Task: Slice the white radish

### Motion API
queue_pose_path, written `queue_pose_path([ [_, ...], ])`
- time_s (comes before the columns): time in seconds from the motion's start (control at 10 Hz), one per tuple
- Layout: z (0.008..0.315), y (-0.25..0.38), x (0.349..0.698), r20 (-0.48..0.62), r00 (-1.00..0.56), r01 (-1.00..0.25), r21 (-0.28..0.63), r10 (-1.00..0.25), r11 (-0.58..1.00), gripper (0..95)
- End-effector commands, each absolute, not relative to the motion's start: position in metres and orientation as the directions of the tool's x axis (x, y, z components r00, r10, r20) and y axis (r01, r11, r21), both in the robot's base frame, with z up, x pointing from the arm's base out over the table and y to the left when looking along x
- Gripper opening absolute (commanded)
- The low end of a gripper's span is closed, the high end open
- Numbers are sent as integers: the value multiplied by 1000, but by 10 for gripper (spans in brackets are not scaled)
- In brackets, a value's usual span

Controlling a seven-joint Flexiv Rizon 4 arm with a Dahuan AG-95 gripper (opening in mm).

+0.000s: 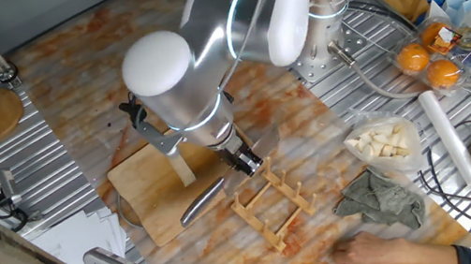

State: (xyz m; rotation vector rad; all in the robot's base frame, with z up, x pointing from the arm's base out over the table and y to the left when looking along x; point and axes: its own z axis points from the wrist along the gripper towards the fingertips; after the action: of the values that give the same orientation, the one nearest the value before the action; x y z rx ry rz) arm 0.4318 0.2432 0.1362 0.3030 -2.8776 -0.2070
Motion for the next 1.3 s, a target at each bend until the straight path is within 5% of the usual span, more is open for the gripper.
queue_pose_path([
  [0.1,139,227,434,219,-948,-199,155,-230,968,0],
  [0.5,117,202,445,216,-956,-191,50,-197,980,0],
  [1.3,115,205,450,195,-960,-202,14,-201,979,0],
])
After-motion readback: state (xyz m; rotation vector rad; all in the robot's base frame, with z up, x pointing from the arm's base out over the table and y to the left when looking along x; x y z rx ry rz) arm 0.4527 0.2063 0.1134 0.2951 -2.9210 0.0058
